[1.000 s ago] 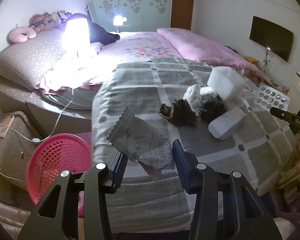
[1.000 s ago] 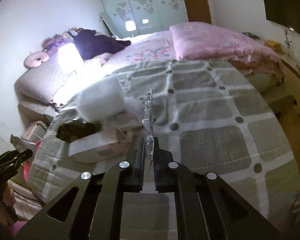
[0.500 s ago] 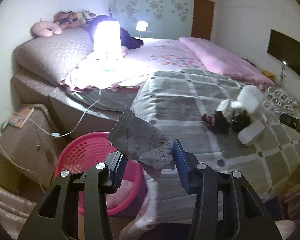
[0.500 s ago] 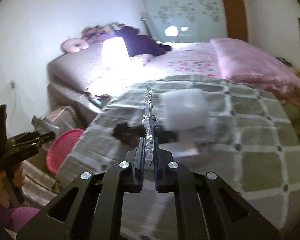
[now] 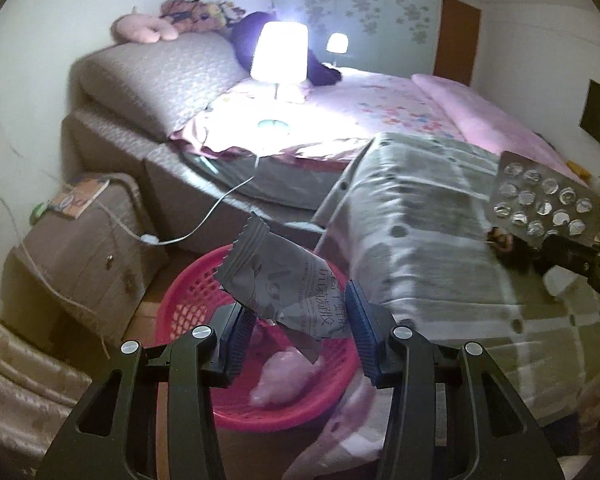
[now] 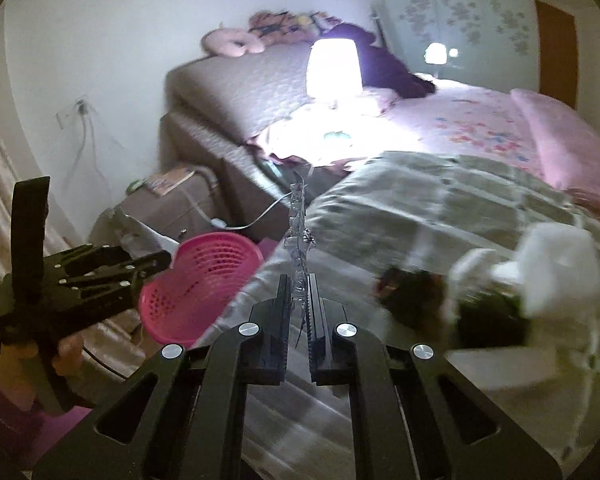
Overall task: Collect trash
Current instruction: 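Carry the wrapper and blister pack to the pink basket and release both, then move both tools back to the bed and reach toward the dark cloth, then grasp the dark brown cloth with the left tool, then grasp the white foam block with the right tool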
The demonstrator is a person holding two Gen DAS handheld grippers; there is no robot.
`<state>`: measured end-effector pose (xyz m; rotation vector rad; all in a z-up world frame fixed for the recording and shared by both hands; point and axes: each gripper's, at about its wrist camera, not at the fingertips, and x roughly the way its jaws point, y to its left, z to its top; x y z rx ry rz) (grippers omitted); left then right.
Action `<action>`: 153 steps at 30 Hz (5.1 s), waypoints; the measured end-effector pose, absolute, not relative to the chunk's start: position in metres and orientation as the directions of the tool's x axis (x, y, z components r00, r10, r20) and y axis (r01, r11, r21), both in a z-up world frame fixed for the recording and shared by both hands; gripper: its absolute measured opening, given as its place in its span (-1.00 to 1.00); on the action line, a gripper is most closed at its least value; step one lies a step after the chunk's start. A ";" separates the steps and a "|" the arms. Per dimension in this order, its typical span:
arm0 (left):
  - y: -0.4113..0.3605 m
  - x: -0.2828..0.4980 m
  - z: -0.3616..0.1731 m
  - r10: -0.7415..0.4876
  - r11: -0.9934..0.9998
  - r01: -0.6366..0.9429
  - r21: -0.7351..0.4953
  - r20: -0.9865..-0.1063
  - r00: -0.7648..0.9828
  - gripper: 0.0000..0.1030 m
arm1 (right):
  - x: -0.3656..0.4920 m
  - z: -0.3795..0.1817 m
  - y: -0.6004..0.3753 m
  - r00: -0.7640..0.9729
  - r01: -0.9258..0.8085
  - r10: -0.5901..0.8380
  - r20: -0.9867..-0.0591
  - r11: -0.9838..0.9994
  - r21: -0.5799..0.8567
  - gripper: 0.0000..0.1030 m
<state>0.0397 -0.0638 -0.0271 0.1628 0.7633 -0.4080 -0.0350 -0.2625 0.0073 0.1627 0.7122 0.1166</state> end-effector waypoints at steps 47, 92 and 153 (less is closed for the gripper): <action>-0.039 0.073 -0.063 -0.195 0.959 0.282 -0.011 -0.748 0.634 0.40 | 0.026 -0.037 -0.205 0.652 -0.126 0.249 -0.716 0.967 0.222 0.17; -0.241 0.019 -0.044 -0.487 0.723 0.691 -0.016 -0.721 0.493 0.44 | -0.133 -0.030 -0.381 0.755 0.390 -0.164 -0.635 0.890 0.234 0.44; -0.193 0.023 -0.027 -0.504 0.760 0.648 -0.042 -0.668 0.548 -0.47 | -0.047 -0.023 -0.428 0.695 0.400 -0.268 -0.667 0.915 0.049 0.45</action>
